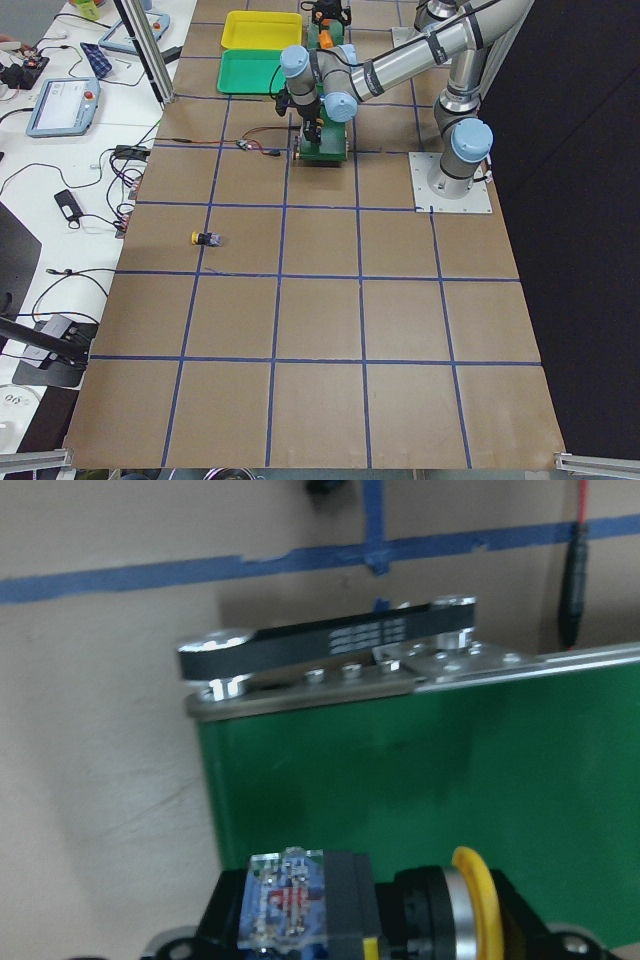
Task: Sort buttons by color to trays
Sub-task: 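Place yellow-capped button on belt while right gripper grasps orange cylinder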
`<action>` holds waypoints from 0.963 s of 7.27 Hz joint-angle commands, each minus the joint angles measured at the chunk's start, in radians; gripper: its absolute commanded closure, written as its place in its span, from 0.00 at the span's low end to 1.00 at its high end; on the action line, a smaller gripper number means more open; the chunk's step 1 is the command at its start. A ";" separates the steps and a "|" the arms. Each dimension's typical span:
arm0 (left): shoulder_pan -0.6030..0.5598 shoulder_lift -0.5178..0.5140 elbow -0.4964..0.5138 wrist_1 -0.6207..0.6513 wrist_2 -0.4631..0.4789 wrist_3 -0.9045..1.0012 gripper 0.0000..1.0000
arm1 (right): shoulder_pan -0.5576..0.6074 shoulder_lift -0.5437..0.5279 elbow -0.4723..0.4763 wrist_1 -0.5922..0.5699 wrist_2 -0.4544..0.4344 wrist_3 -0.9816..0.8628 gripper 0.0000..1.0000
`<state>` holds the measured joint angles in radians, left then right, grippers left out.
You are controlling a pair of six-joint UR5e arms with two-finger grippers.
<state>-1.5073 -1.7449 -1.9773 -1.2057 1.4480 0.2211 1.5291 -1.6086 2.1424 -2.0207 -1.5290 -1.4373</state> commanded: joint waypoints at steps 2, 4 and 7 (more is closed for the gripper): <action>-0.030 0.019 0.006 0.003 0.067 -0.011 0.00 | 0.006 0.004 0.005 -0.035 -0.026 -0.038 0.00; 0.001 0.036 0.056 -0.005 0.083 -0.008 0.00 | 0.011 0.007 0.007 -0.036 -0.051 -0.076 0.00; 0.333 -0.127 0.300 -0.018 0.175 0.420 0.00 | 0.013 0.010 0.010 -0.038 -0.039 -0.145 0.00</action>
<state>-1.2986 -1.7907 -1.7793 -1.2224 1.6035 0.4562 1.5412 -1.5998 2.1511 -2.0588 -1.5708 -1.5441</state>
